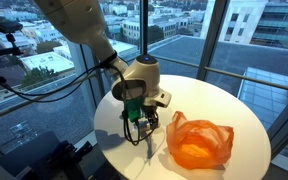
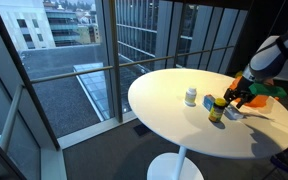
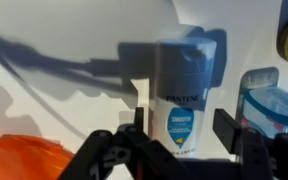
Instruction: Move the white bottle from the plastic bag to the table
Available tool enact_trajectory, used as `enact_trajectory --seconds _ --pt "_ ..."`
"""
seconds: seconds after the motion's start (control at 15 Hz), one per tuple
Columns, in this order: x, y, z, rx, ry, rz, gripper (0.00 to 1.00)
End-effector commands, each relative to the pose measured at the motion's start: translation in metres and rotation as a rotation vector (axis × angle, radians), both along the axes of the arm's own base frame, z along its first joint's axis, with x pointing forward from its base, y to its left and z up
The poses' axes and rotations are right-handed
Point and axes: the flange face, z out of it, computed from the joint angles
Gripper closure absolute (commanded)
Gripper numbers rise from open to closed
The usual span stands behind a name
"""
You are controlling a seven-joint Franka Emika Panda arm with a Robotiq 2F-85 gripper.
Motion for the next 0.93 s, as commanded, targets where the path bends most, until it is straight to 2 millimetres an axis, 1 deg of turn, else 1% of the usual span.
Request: enact_trajectory --seconds 0.0,0.53,0.87 --pt "-0.006 -0.008 0.023 0.001 -0.008 0.028 0.00" --pt "-0.021 -0.033 0.071 -0.030 0.079 0.069 0.00" --pt "-0.032 -0.040 0.110 -0.047 0.149 0.116 0.00"
